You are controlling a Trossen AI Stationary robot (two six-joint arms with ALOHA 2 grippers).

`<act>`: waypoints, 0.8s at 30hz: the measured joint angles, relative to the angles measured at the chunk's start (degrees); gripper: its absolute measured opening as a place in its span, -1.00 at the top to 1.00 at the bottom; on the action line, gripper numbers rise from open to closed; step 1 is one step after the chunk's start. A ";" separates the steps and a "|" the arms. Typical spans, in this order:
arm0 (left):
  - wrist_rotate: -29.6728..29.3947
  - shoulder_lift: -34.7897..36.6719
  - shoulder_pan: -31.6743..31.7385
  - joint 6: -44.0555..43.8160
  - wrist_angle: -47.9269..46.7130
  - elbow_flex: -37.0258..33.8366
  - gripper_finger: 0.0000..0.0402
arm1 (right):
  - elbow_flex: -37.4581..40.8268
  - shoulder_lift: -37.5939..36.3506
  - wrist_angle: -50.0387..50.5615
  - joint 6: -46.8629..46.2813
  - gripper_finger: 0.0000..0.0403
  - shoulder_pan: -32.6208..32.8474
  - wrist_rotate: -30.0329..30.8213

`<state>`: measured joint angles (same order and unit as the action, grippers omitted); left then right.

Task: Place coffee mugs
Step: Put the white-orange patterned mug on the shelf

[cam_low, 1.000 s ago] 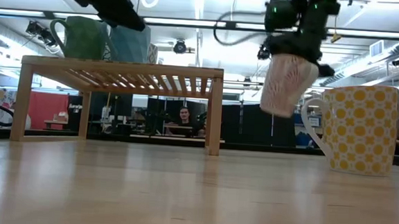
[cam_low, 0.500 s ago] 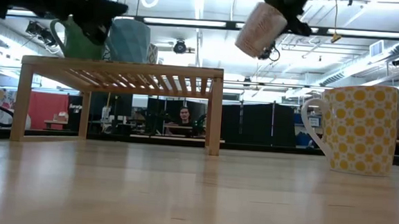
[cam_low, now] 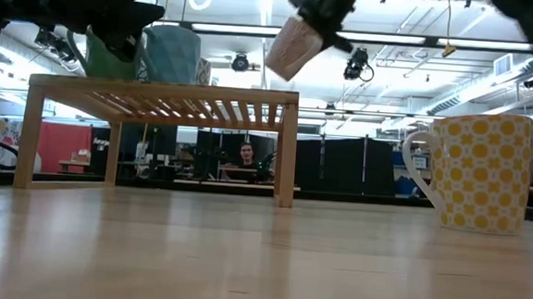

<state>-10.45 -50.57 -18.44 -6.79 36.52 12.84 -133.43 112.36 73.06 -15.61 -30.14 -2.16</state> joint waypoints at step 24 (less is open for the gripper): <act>0.01 -0.02 0.00 -0.01 -0.27 0.00 0.26 | -0.56 7.50 -2.18 0.82 0.87 -0.21 -6.60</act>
<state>-10.44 -50.59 -18.44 -6.80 36.25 12.84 -133.99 119.85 70.88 -14.79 -30.34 -8.76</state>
